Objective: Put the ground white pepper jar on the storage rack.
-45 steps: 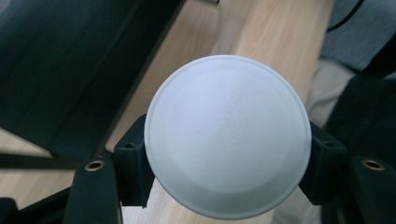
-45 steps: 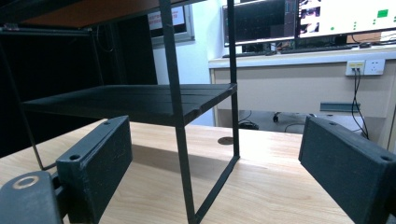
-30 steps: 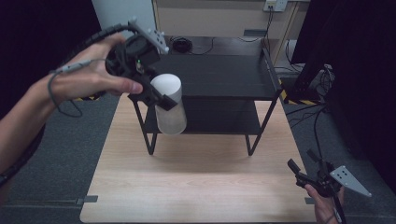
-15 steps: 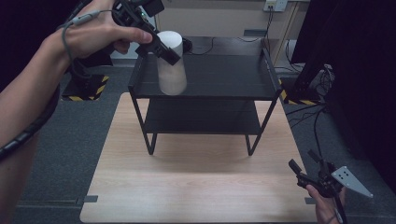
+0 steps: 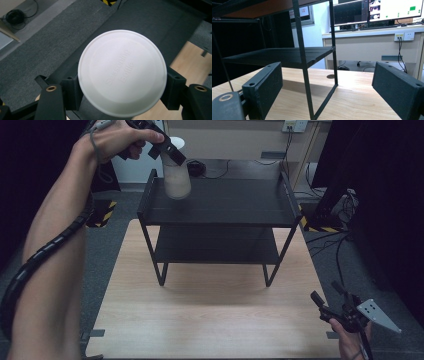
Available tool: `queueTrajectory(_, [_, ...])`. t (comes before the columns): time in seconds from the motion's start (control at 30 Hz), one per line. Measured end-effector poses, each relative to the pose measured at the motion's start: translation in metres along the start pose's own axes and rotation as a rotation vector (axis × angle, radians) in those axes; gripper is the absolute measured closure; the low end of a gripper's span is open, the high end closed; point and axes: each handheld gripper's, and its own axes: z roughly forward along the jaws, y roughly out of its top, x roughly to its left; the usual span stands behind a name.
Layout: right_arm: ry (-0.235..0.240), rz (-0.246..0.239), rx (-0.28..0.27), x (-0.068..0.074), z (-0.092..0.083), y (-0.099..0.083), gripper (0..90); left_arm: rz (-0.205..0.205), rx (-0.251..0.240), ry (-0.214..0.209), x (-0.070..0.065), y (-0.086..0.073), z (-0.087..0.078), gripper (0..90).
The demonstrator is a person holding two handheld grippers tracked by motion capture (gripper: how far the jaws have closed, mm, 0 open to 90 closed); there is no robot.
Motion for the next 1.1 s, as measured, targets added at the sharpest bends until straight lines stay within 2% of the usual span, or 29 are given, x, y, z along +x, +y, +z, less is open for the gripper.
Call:
queueTrajectory(0.07, [-0.004, 0.001, -0.002, 0.0, 0.0, -0.001, 9.6, -0.027, 0.004, -0.005, 0.014, -0.002, 0.01, 32.9])
queueTrajectory(0.1, [-0.004, 0.001, -0.002, 0.0, 0.0, -0.001, 9.6, -0.027, 0.004, -0.005, 0.014, -0.002, 0.01, 33.0])
queueTrajectory(0.13, [-0.003, 0.003, 0.003, 0.0, 0.0, -0.001, 9.6, -0.044, 0.007, 0.012, 0.02, -0.004, 0.017, 32.9])
queueTrajectory(0.2, [-0.004, -0.001, 0.002, 0.0, 0.001, -0.001, 9.7, -0.047, 0.009, 0.016, 0.021, -0.004, 0.018, 33.0])
queueTrajectory(0.27, [-0.007, -0.006, -0.004, 0.0, 0.0, -0.001, 9.7, -0.068, 0.012, 0.033, 0.027, -0.006, 0.025, 33.0])
queueTrajectory(0.5, [-0.012, 0.001, -0.004, 0.0, 0.0, -0.001, 9.6, -0.073, 0.01, 0.023, 0.036, -0.011, 0.034, 32.9])
queueTrajectory(0.6, [-0.01, -0.004, -0.003, 0.0, 0.0, -0.001, 9.7, -0.059, -0.007, 0.033, 0.032, -0.012, 0.037, 32.8])
queueTrajectory(0.67, [-0.01, -0.006, -0.008, 0.001, 0.0, -0.001, 9.7, -0.03, -0.042, 0.072, 0.025, -0.016, 0.038, 30.7])
queueTrajectory(0.7, [-0.01, -0.006, -0.008, 0.001, 0.0, -0.001, 9.7, -0.03, -0.042, 0.072, 0.025, -0.016, 0.038, 22.4])
queueTrajectory(0.73, [-0.01, -0.006, -0.009, 0.001, -0.001, -0.001, 9.7, -0.047, -0.062, 0.071, 0.025, -0.018, 0.036, 22.4])
queueTrajectory(0.77, [-0.012, -0.005, -0.009, 0.002, -0.001, -0.001, 9.7, -0.045, -0.074, 0.092, 0.021, -0.018, 0.033, 12.8])
queueTrajectory(0.97, [-0.014, -0.002, -0.013, 0.001, -0.001, -0.001, 9.7, -0.017, -0.105, 0.104, 0.015, -0.023, 0.017, 9.0])
queueTrajectory(1.1, [-0.011, -0.002, -0.012, 0.001, -0.001, -0.001, 9.7, -0.008, -0.147, 0.118, 0.01, -0.029, 0.0, 7.7])
